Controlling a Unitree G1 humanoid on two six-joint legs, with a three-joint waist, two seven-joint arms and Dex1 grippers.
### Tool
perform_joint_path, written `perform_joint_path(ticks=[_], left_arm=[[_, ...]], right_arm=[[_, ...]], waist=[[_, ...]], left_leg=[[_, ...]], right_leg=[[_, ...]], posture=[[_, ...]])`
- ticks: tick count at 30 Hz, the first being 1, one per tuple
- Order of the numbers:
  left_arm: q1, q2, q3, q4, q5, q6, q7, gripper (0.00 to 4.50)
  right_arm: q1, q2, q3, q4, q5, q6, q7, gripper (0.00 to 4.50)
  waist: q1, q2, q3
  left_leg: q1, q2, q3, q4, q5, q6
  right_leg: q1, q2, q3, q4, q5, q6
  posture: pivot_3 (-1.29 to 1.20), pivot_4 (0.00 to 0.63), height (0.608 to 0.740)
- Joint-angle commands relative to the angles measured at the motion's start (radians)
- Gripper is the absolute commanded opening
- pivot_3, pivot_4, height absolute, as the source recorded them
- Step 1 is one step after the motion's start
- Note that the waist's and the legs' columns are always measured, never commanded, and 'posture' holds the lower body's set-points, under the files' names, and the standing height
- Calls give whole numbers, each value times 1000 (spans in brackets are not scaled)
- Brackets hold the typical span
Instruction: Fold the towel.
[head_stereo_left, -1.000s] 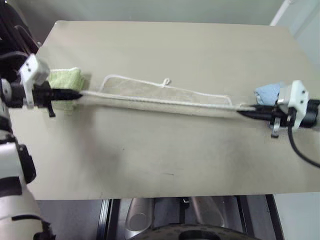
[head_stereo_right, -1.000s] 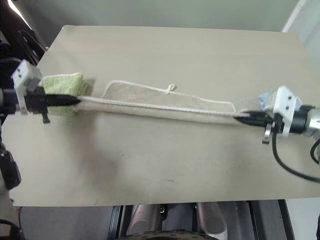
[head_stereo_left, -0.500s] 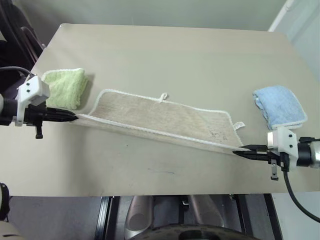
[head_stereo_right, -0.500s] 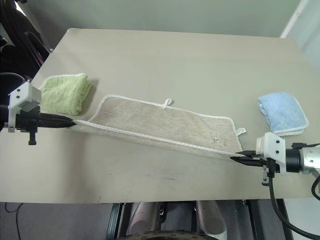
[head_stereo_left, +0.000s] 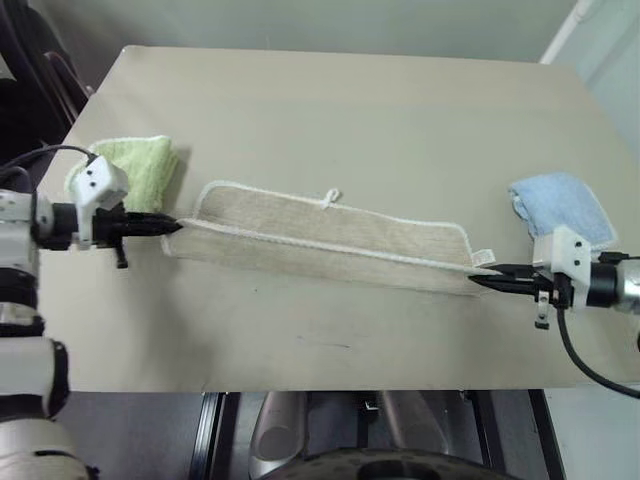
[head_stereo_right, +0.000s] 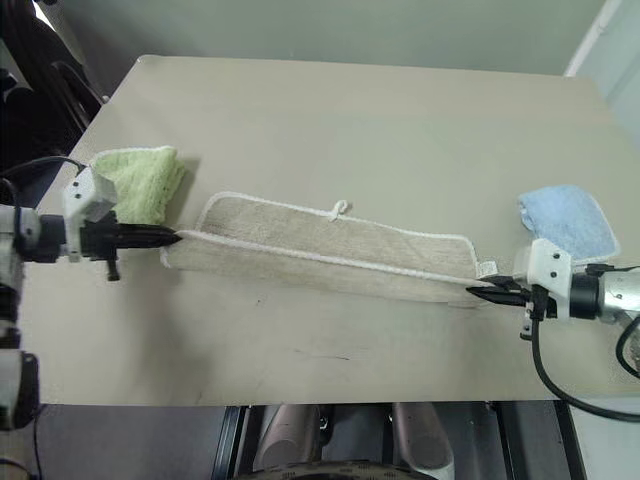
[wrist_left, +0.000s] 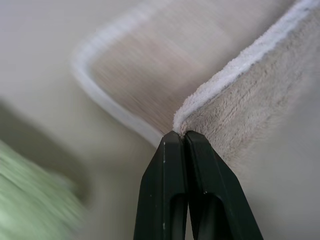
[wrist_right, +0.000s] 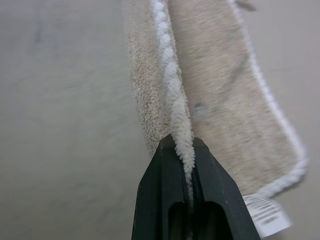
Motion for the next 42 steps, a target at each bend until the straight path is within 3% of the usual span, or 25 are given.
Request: perform_joint_path(ticks=[1,13,25,33,34,35,42], left_arm=[[-73,-16,55,84,51,-107,124,15],[-161,-104,53,195,172,-147,187,15],[-198,-152,71,240,243,-125,322,15],[-213,-183,78,249,256,-82,308,15],[-214,-184,80,249,257,-79,307,484],[-215,-184,81,249,259,-76,307,634],[-216,-181,102,245,261,-66,317,2979]], right_arm=[[-38,-1,13,60,-40,-26,-6,0],[-192,96,99,204,-121,-72,-80,0],[-335,177,163,423,-242,-175,-148,0],[-368,184,186,431,-246,-116,-119,0],[-372,186,182,428,-239,-105,-115,444],[-376,190,175,424,-225,-87,-108,571],[-389,194,150,396,-194,-74,-102,2848]], waist=[[0,0,0],[-4,0,0],[-3,0,0],[-4,1,0],[-4,1,0],[-4,1,0],[-4,1,0]], left_leg=[[0,0,0,0,0,0],[1,0,1,0,1,2],[1,0,2,0,1,2],[1,0,2,0,1,2],[1,0,2,0,1,2],[1,0,2,0,1,2],[1,0,2,0,1,2]], right_leg=[[0,0,0,0,0,0],[1,0,0,-1,5,11],[1,0,0,-2,5,11],[1,0,0,-2,6,12],[1,0,0,-2,6,12],[1,0,0,-2,5,11],[1,0,0,-2,3,8]], posture=[[0,150,697],[0,150,697],[0,150,697],[0,150,697],[0,150,697],[0,150,697],[0,150,697]])
